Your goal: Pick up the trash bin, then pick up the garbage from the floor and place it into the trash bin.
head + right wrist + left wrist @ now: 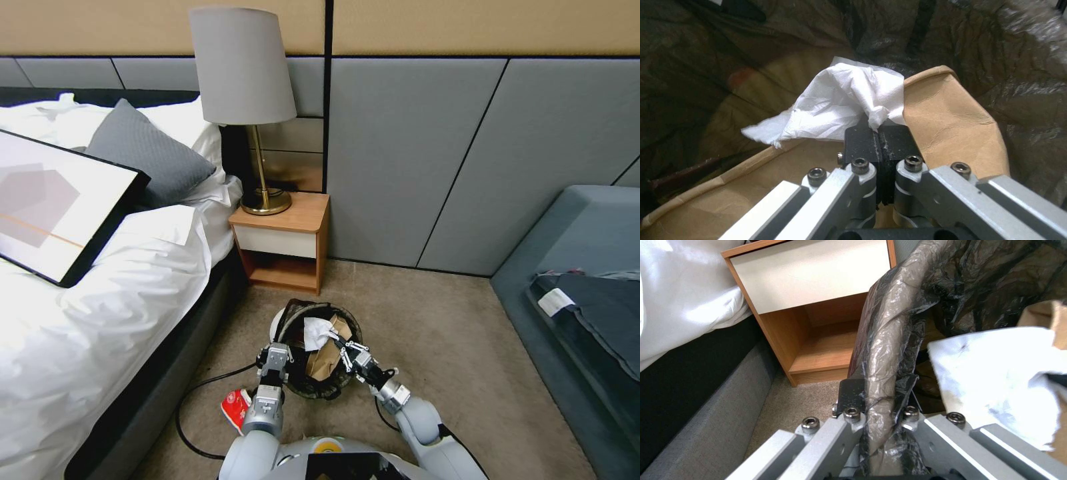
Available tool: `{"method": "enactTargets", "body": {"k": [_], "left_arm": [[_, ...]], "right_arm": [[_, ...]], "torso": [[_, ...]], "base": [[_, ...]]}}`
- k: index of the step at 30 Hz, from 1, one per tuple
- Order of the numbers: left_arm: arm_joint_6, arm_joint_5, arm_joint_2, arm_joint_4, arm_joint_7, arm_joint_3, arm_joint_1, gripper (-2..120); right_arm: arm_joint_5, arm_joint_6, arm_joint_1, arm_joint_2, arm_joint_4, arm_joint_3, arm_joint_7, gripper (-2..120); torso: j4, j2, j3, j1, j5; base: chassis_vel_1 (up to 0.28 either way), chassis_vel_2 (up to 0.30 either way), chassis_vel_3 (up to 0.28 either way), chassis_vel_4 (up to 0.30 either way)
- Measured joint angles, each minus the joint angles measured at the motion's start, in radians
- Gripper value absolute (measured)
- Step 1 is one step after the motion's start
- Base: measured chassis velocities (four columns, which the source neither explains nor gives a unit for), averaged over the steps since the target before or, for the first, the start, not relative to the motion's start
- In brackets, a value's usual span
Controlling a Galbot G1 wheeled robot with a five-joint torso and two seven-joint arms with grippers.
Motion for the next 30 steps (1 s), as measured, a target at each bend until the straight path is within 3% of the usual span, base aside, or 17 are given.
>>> {"method": "enactTargets", "body": {"k": [8,13,30], "left_arm": [[0.0,0.001,0.0,0.0,-0.001,-0.001,0.001,0],[0.0,0.0,0.001,-0.001,0.0,-0.001,0.0,0],[0.0,-0.001,-0.004,0.005,0.001,-0.008,-0.003,0]], "right_arm": [[-0.007,-0.011,0.005,0.002,-0.017,-0.008,0.006,20],[-0.01,-0.009,-0.004,0.001,-0.012,-0.005,0.007,45],[-0.015,0.028,-0.056,-0.015,0.074,0.046,-0.007,99]], "torso": [[0.0,0.0,0.0,0.0,0.0],[0.0,0.0,0.0,0.0,0.0],[0.0,0.0,0.0,0.0,0.0]], "base": [[0.0,0.0,0.0,0.0],[0.0,0.0,0.0,0.0],[0.0,0.0,0.0,0.0]]}}
